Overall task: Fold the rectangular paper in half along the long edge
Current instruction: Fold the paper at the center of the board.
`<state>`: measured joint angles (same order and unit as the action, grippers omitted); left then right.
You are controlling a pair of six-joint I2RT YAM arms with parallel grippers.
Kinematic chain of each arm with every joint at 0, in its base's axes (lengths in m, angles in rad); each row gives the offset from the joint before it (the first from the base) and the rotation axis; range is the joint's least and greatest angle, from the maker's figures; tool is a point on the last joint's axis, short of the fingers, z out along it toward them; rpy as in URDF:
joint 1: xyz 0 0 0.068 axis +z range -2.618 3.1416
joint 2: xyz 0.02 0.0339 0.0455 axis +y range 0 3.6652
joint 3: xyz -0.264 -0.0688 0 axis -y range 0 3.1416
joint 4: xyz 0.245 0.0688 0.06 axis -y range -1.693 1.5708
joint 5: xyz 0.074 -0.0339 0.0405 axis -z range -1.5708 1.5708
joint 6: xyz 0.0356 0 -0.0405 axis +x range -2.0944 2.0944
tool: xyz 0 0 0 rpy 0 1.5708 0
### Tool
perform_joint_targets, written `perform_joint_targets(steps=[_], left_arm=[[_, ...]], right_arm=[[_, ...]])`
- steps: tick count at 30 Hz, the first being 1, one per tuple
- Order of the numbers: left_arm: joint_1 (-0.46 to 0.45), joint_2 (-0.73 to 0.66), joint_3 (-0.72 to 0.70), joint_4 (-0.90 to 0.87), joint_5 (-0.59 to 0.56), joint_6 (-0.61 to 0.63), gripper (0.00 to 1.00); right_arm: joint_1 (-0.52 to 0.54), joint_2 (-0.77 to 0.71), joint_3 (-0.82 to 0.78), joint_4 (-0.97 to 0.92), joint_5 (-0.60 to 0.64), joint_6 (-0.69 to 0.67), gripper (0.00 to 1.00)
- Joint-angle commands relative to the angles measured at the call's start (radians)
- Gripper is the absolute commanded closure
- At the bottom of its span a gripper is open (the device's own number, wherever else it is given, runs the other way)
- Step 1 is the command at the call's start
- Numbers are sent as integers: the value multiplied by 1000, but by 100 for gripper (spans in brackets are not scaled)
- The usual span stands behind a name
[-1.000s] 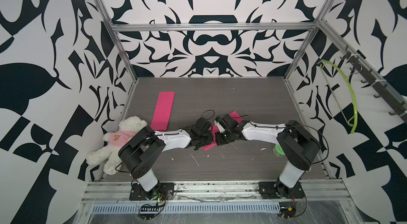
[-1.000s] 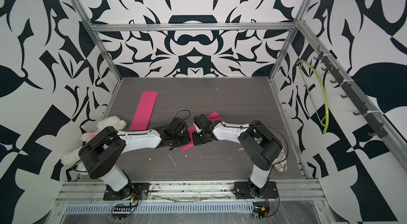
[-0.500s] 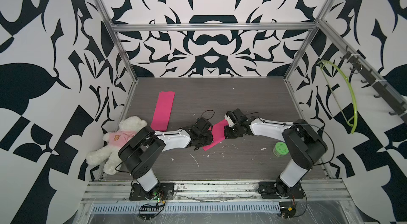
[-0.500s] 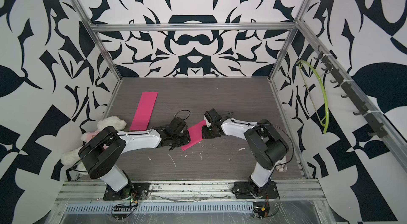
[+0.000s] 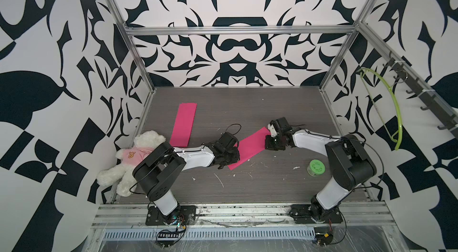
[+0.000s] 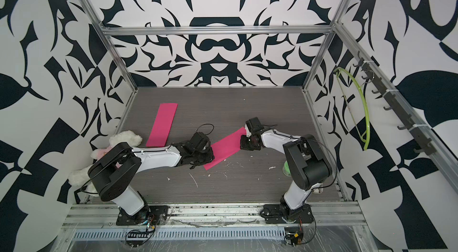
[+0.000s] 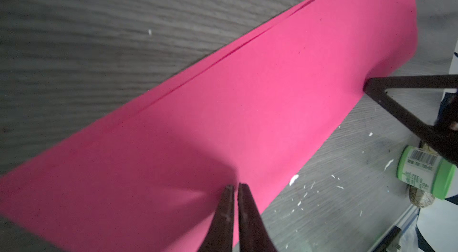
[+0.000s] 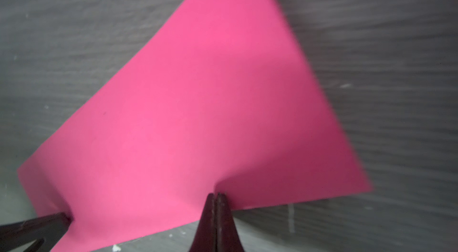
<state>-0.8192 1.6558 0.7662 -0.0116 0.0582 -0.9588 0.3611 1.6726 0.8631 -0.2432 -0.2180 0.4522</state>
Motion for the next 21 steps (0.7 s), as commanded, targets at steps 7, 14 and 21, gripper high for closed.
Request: perform_joint_targets(steps=[7,14,21], left_arm=[[11,4,-43,-122,-30,22,89],[11,4,-41,-123,-27,26,89],[11,4,-36,-117,-20,27,89]], right_arm=[[-129,36,52,-67,29,-52,100],[-203,86,104,-80,18,-73,100],[-209,7,115,-97,-2,-77,100]])
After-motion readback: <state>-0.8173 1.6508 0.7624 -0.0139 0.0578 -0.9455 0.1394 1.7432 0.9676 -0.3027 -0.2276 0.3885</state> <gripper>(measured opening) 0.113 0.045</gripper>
